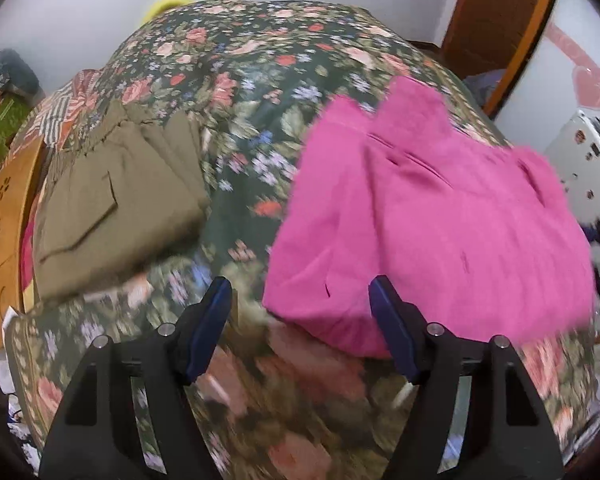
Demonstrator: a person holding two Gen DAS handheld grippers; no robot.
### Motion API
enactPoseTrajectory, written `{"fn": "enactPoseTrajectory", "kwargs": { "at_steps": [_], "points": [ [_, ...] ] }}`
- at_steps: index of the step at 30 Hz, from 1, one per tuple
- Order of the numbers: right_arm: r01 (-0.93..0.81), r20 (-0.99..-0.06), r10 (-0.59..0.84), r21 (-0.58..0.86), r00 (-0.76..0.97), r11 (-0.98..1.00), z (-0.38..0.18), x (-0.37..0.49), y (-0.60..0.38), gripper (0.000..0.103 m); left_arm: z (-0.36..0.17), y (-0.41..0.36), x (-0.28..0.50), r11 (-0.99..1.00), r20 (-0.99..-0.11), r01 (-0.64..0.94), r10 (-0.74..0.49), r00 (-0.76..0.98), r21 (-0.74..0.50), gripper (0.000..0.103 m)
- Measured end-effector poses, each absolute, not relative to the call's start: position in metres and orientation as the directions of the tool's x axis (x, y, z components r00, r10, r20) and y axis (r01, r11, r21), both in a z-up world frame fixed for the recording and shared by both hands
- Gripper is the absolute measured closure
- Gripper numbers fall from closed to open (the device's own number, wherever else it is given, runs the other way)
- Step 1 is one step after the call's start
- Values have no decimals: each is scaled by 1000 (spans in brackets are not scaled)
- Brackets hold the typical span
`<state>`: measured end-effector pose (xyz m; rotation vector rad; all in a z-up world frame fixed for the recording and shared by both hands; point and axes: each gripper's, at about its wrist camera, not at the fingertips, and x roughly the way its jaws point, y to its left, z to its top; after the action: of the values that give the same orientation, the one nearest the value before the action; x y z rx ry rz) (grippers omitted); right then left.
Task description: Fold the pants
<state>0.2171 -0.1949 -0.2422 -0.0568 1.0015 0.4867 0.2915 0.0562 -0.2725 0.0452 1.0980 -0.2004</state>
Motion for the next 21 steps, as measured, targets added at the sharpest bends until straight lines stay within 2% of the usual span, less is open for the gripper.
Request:
{"fn": "enactPoseTrajectory", "kwargs": {
  "at_steps": [2, 5, 9, 13, 21],
  "points": [
    [-390, -811, 356, 173, 464, 904, -237, 217, -205, 40, -271, 49, 280, 978, -884, 198, -155, 440, -73, 32],
    [-360, -790, 345, 169, 507, 918, -225, 212, -217, 39, -270, 42, 266, 976, -880, 197, -169, 443, -88, 40],
    [-356, -761, 370, 195, 533, 914, -214, 211, -224, 38, -264, 41, 255, 976, -877, 183, -191, 440, -120, 40],
    [-376, -749, 376, 182, 546, 908, -208, 218, -218, 38, -238, 45, 251, 980, -848, 172, -172, 502, -97, 40],
    [-417, -721, 438, 225, 537, 881, -209, 258, -203, 39, -203, 37, 287, 977, -790, 199, -181, 585, -77, 40]
  ]
}}
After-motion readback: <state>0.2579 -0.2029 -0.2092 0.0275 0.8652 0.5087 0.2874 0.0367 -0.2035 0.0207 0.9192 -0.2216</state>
